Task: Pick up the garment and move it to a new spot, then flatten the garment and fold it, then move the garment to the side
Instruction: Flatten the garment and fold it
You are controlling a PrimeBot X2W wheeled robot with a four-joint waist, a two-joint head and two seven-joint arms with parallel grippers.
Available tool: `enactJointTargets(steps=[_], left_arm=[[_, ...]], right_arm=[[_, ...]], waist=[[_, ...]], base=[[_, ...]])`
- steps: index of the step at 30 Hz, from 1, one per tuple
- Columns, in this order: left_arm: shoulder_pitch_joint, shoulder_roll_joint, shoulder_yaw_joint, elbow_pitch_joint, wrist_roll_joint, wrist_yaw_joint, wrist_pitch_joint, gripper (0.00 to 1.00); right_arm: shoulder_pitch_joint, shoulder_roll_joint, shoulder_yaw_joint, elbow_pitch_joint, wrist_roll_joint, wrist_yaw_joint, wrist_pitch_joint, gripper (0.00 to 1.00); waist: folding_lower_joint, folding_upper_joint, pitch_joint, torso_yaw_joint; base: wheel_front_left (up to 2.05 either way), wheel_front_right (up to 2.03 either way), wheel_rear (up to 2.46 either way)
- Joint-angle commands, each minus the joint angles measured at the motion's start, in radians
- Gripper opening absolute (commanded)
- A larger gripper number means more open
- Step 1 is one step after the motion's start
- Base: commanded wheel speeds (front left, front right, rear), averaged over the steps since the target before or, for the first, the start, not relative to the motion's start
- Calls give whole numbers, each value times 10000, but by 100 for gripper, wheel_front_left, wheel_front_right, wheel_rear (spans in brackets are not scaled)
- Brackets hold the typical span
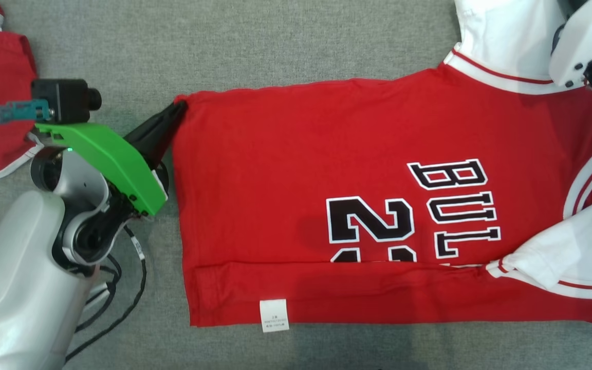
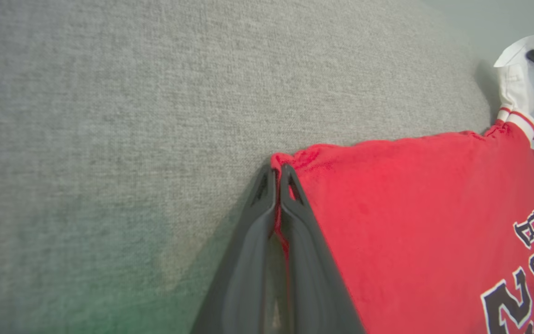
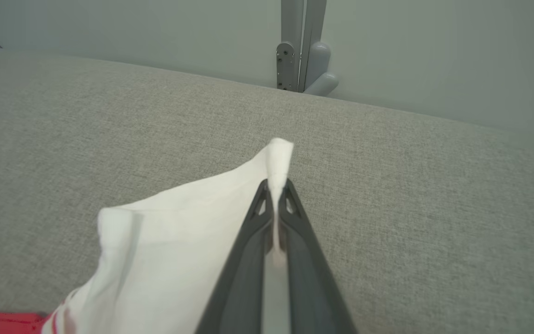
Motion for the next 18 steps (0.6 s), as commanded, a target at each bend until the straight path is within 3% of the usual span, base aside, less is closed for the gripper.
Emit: enactJointTargets(steps=[1, 9, 18], left_arm=[[268, 20, 21, -81, -131, -32, -79, 0], [1538, 178, 342, -1011, -269, 274, -715, 0], [3864, 537, 643, -2532, -596, 957, -1200, 0]], right_arm=[[341, -141, -111, -190, 169, -4, -145, 0], [3202, -412, -1050, -2354, 1090, -4, -672, 0], [6737, 616, -2213, -4812, 1301, -2, -474, 0]], waist=[[0, 0, -366, -112], [0, 0, -1705, -406], [0, 0, -2847, -893]], base=[[0, 0, 0], [0, 0, 0], [0, 0, 0]])
